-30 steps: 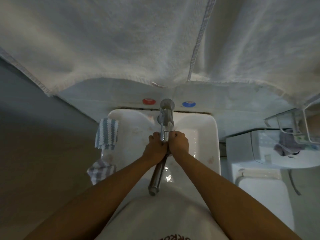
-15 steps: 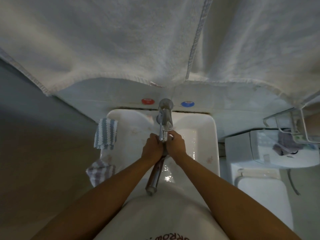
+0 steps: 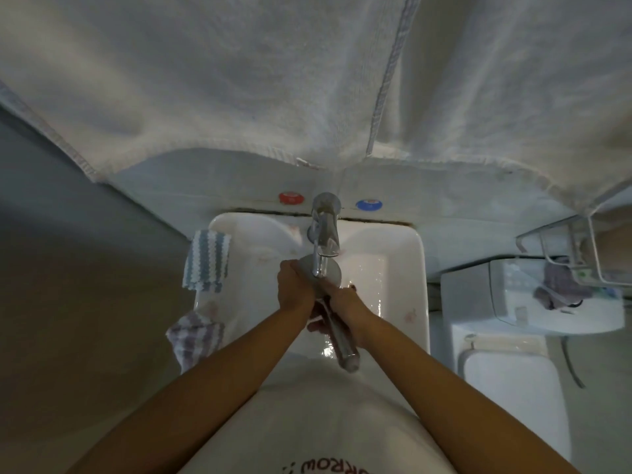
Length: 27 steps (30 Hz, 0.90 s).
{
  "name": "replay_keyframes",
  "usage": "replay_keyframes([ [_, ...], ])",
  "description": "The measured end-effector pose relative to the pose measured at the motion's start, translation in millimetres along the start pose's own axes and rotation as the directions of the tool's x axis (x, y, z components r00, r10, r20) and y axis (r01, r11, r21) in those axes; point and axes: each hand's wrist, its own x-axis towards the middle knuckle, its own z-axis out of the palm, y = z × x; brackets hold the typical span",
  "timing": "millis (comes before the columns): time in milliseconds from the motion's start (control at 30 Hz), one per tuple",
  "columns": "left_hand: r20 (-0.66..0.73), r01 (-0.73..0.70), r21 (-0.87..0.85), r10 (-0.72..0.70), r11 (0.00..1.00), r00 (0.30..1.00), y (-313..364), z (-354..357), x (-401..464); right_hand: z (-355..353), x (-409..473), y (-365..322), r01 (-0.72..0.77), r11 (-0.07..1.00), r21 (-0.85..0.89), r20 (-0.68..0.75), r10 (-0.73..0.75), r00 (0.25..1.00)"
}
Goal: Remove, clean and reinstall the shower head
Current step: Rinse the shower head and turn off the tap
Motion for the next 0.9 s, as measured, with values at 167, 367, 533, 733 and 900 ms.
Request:
replay_keyframes([
  [167,0.088,-0.185,0.029,0.182,0.982,0.979,2.0,0.1,-13.3,-6.0,-12.2,8.6,-0.037,0.999,-0.038,0.071,0.040,0.997],
  [367,0.462,-0.645,0.539,0.449,0.542,0.764,-18.9,-8.9,-12.5,-18.0,-10.1,9.1,0.036,0.975,-0.221,0.014,-0.034,0.999],
  [533,0.721,-0.888,0.456,0.609,-0.060,0.329,-25.5,-19.9,-6.7,-27.4,-14.3,2.4,0.065,0.866,-0.496,0.112,-0.011,0.994],
  [733,0.733,-0.875,0.481,0.574,-0.056,0.365,-29.5,-25.7,6.9,-36.0,-17.6,-6.1,0.100,0.845,-0.525,0.167,-0.013,0.986],
  [900,0.576,-0.811,0.476,0.577,0.340,0.579,-24.9,-36.6,-1.3,-42.7,-18.1,-5.9,0.089,0.832,-0.548,0.168,0.005,0.986],
])
